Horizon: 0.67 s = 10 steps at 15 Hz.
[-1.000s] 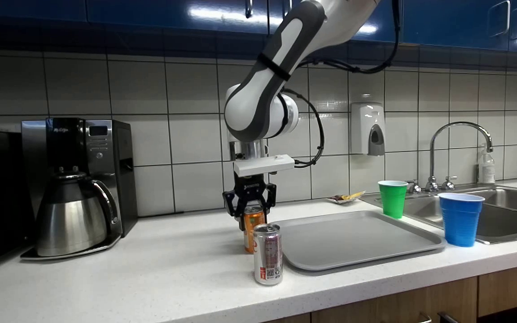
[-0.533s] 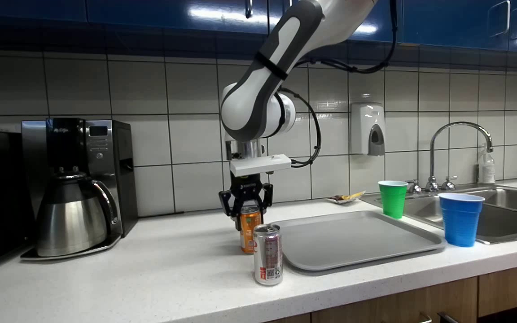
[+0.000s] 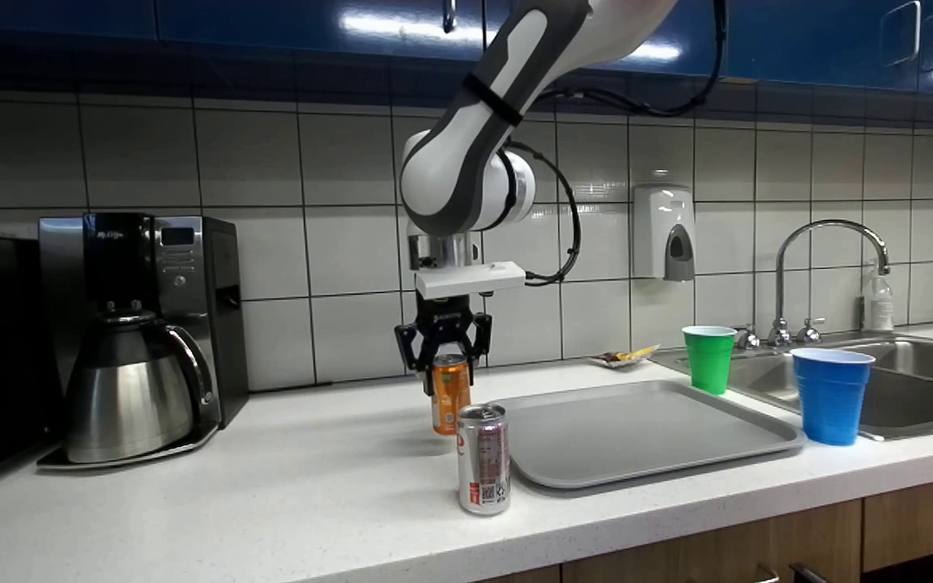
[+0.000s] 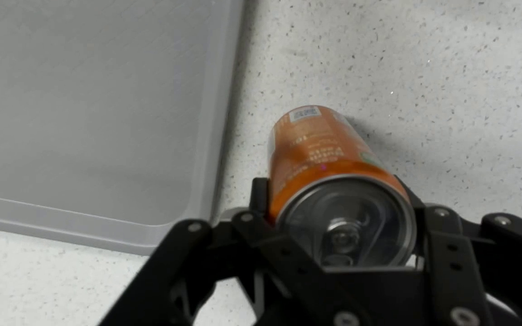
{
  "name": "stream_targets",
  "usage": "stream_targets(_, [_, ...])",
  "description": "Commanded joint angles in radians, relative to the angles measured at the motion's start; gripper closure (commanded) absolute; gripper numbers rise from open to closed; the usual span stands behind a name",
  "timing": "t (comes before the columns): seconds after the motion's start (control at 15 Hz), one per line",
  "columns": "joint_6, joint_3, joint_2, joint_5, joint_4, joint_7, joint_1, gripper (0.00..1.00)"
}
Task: Put the Fanta and Coke cans on the grey tray
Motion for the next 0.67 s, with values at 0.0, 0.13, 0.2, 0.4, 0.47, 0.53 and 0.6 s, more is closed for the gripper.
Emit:
stream_targets(0.0, [-0.008,-0.018,-0.067,-0.018,-0.04,0.033,0.009,0.62])
stream_targets(0.13, [-0.008,-0.024,-0.082,-0.021,-0.051,0.036,0.005,0.62])
stream_targets(0.2, [-0.008,-0.027,-0.088,-0.021,-0.057,0.038,0.003,0.62])
stream_targets(0.4, [-0.008,-0.039,-0.11,-0.026,-0.081,0.049,-0.004,0.62])
stream_targets(0.47, [-0.007,-0.042,-0.116,-0.025,-0.088,0.052,-0.006,0.62])
stream_targets(0.53, [-0.007,-0.046,-0.123,-0.028,-0.098,0.057,-0.008,0.62])
stream_targets(0.6, [-0.006,-0.051,-0.13,-0.03,-0.107,0.061,-0.011,0.62])
